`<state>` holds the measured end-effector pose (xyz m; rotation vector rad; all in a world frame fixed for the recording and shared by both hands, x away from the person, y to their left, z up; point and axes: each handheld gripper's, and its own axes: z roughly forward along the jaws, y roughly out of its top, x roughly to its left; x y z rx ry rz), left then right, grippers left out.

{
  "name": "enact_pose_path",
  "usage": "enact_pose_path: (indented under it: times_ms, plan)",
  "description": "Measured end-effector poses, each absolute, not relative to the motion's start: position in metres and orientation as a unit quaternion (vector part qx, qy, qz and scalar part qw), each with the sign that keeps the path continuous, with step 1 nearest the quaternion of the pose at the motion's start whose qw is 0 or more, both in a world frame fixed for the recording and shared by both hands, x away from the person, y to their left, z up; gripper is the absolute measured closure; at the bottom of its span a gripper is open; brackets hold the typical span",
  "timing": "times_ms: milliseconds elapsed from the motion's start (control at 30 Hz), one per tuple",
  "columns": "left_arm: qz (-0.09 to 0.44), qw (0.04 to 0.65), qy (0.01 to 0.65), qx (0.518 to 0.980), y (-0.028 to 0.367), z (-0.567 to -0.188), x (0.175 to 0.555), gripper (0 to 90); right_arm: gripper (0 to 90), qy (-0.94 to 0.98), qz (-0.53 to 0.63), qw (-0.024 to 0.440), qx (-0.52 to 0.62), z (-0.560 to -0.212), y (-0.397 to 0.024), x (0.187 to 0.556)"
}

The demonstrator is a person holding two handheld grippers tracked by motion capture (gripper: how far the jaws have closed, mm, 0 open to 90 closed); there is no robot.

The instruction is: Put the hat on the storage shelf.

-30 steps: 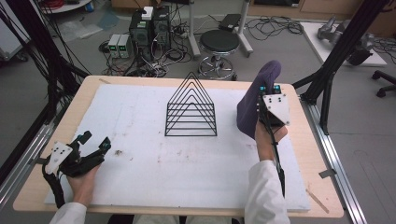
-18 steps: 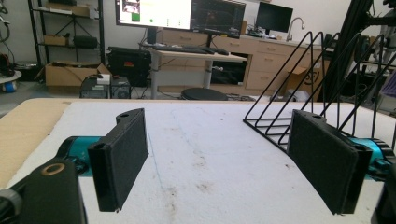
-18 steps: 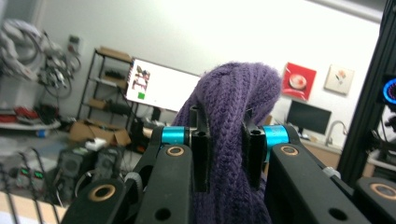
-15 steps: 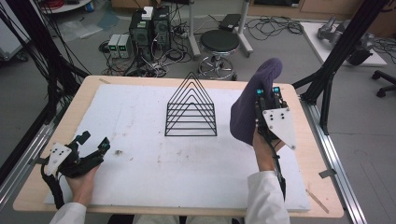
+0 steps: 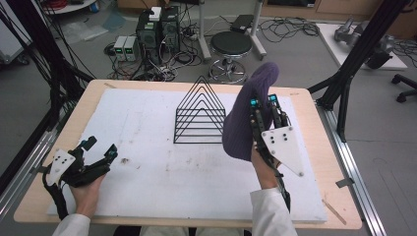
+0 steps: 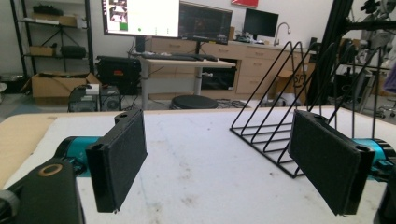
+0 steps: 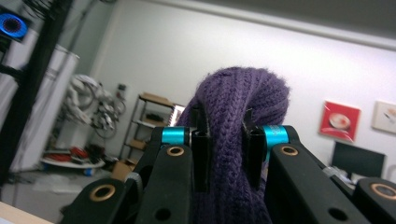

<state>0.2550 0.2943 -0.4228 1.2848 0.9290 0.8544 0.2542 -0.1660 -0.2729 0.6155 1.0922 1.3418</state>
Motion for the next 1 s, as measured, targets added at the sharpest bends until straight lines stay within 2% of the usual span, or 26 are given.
enact_pose_path:
  times_ms: [500, 633, 800, 1000]
  plan:
    - [0.363, 0.645, 0.362, 0.566, 0.279, -0.39, 0.253, 16.0, 79.2, 0.502, 0.623, 0.576, 0.169, -0.261, -0.113, 0.226]
    - [0.333, 0.66, 0.354, 0.573, 0.275, -0.379, 0.261, 16.0, 79.2, 0.509, 0.629, 0.567, 0.153, -0.261, -0.103, 0.223]
    - [0.285, 0.67, 0.309, 0.611, 0.253, -0.362, 0.275, 16.2, 79.2, 0.515, 0.638, 0.556, 0.136, -0.263, -0.09, 0.221]
    - [0.266, 0.674, 0.272, 0.633, 0.226, -0.351, 0.286, 16.3, 79.1, 0.526, 0.65, 0.538, 0.109, -0.268, -0.08, 0.218]
